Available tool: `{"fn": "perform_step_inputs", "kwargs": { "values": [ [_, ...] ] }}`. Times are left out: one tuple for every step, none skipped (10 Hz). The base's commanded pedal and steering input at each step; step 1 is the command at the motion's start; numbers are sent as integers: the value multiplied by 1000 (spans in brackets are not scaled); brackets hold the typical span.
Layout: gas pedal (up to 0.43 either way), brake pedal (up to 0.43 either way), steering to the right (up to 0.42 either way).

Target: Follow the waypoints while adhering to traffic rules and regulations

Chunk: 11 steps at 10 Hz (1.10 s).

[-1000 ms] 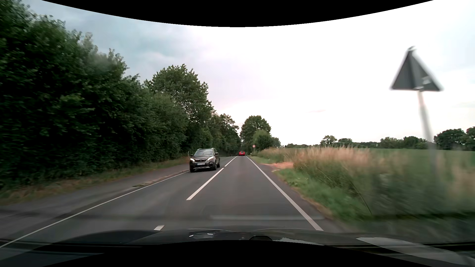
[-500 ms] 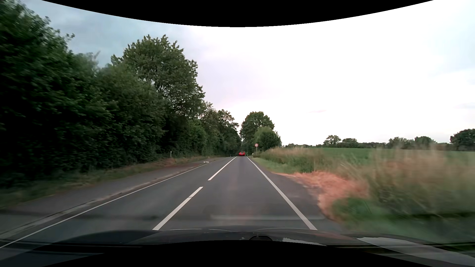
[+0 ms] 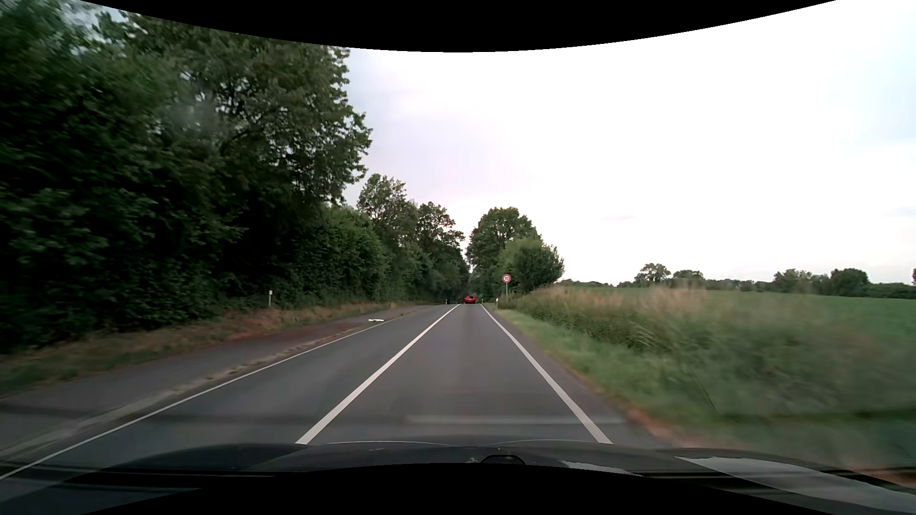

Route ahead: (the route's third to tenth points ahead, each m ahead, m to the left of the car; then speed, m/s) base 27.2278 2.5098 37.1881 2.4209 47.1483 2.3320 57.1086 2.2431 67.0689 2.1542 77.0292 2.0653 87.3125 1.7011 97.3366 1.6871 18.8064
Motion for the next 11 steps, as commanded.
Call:
{"fn": "perform_step_inputs", "kwargs": {
  "values": [
    [150, 0, -7],
    [150, 0, -6],
    [150, 0, -6],
    [138, 0, -6],
    [138, 0, -5],
    [138, 0, -1],
    [138, 0, 0],
    [138, 0, 0],
    [138, 0, 0],
    [138, 0, 0],
    [138, 0, 0]
  ]
}}
